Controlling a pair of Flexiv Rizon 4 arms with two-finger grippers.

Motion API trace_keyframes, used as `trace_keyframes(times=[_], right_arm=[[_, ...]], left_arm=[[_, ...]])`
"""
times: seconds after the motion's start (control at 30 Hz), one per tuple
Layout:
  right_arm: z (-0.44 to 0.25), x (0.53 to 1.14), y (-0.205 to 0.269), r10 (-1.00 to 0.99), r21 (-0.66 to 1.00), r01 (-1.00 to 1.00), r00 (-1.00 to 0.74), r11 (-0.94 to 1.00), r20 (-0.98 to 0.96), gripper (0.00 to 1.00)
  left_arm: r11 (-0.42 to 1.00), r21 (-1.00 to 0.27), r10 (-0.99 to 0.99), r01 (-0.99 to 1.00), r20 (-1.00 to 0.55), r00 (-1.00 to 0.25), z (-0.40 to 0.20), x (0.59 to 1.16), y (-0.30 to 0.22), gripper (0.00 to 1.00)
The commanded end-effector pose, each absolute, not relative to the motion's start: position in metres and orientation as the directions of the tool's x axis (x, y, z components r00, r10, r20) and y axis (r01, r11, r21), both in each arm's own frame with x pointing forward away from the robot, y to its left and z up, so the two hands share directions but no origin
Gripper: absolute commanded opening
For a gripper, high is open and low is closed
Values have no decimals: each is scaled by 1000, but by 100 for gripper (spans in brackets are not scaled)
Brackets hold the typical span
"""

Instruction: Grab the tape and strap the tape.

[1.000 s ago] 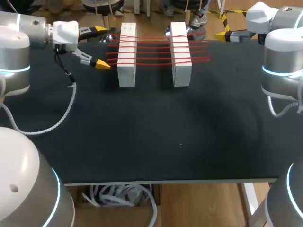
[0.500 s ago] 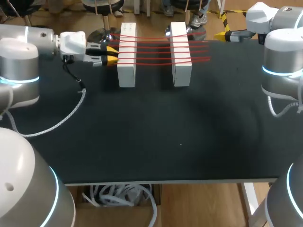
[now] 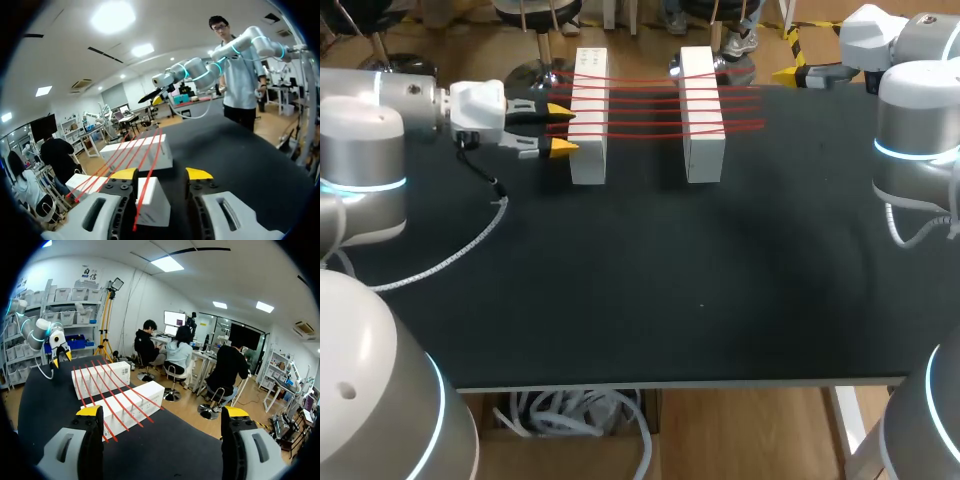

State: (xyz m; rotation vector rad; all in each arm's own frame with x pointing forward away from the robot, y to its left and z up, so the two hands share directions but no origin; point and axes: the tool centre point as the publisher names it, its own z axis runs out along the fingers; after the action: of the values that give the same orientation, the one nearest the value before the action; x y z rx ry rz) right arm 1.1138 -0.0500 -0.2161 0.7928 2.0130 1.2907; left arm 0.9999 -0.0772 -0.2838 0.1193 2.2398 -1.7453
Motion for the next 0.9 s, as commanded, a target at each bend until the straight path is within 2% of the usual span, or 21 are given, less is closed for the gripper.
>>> trace_keyframes(times=[0.03,0.53,0.73,0.9], right_arm=[[-216,1114,-50,754,925,157,-633,345,-174,100],[-216,1114,-50,754,925,157,-633,345,-174,100],[-216,1114,-50,754,925,157,-633,345,-174,100],[-216,1114,-50,754,925,157,-633,345,-174,100]], left_arm=[[247,-936,-105,252,-284,-953,-290,1000,-70,42],[245,-934,-83,261,-288,-954,-306,1007,-38,40],[245,-931,-79,269,-296,-952,-313,1013,-27,34],[235,-934,-70,268,-291,-954,-319,1017,-21,38]])
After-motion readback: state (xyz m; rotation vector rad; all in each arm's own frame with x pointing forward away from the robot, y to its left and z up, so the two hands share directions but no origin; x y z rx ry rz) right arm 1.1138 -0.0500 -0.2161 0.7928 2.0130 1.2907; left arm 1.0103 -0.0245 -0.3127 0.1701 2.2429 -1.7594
